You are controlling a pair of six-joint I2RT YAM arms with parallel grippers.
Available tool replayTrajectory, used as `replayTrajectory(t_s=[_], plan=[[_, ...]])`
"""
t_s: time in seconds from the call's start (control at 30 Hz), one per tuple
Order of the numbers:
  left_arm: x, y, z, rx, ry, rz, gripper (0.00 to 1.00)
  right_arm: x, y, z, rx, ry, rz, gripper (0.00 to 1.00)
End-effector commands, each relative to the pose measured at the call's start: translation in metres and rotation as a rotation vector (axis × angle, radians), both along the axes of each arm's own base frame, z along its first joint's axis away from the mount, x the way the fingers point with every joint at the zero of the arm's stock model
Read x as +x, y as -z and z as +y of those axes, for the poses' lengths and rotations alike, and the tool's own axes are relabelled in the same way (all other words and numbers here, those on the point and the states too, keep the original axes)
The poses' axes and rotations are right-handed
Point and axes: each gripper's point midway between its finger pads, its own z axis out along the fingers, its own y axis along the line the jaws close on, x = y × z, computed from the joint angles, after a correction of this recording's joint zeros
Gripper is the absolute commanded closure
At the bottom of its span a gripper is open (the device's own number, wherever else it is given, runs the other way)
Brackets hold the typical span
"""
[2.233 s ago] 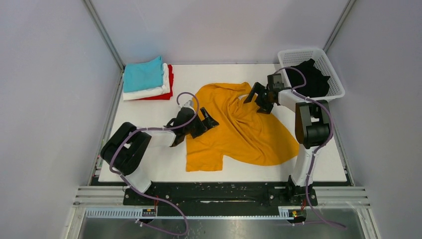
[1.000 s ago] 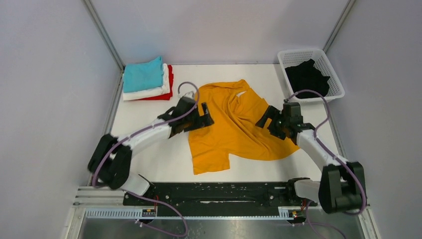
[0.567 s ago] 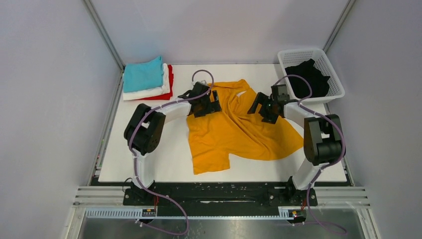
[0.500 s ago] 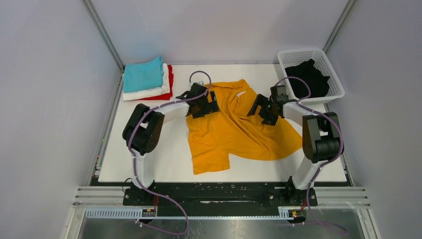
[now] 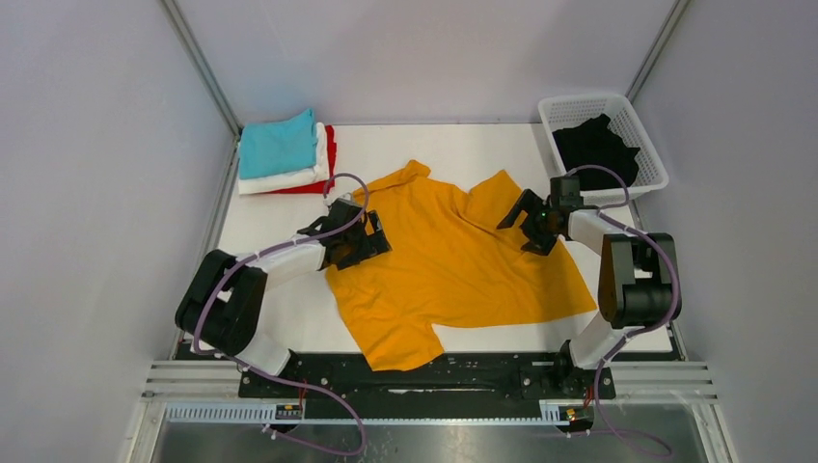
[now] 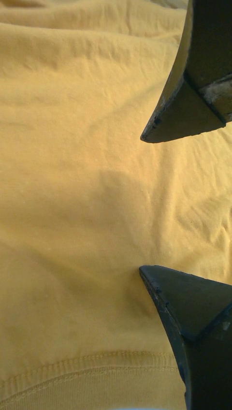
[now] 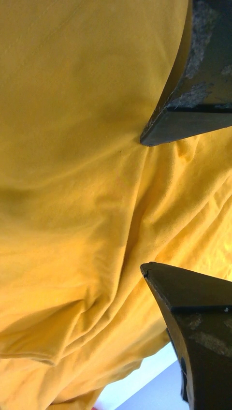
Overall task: Fold and stack the t-shirts
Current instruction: Flatten out the tshirt
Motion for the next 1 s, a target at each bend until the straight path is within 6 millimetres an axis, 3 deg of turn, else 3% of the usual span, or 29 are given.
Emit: replayTrajectory(t_s=[0.0, 0.13, 0.2, 0.33, 0.37, 0.5, 0.6, 0.77, 0.97], plan=[[-0.045, 0.019, 0.036, 0.098, -0.065, 0.114, 0.01, -0.024, 0.005, -0.014, -0.027, 0.055, 0.050, 0.01], [-0.039, -0.010, 0.037, 0.079, -0.067, 0.034, 0.01, -0.038, 0.006, -0.034, -0.142, 0.092, 0.076, 0.00], [-0.028, -0.027, 0.032, 0.064, -0.052, -0.013, 0.01, -0.033, -0.005, -0.039, -0.170, 0.091, 0.047, 0.01], [0.012, -0.065, 0.014, 0.054, -0.016, -0.104, 0.01, 0.007, -0.064, -0.022, -0.115, -0.045, -0.150, 0.01], [0.027, -0.080, 0.007, 0.044, -0.012, -0.137, 0.01, 0.019, -0.080, -0.014, -0.121, -0.128, -0.219, 0.00], [0.076, -0.100, -0.021, 0.030, 0.057, -0.204, 0.01, 0.045, -0.122, 0.020, -0.143, -0.573, -0.472, 0.01], [0.111, -0.100, -0.041, 0.045, 0.124, -0.229, 0.01, 0.060, -0.126, 0.036, -0.231, -0.858, -0.630, 0.01], [0.137, -0.072, -0.089, -0.036, 0.326, -0.166, 0.01, 0.080, -0.101, 0.020, -0.486, -1.117, -0.637, 0.01], [0.174, -0.045, -0.093, 0.011, 0.278, -0.139, 0.01, 0.090, -0.097, 0.006, -0.577, -1.201, -0.593, 0.01]])
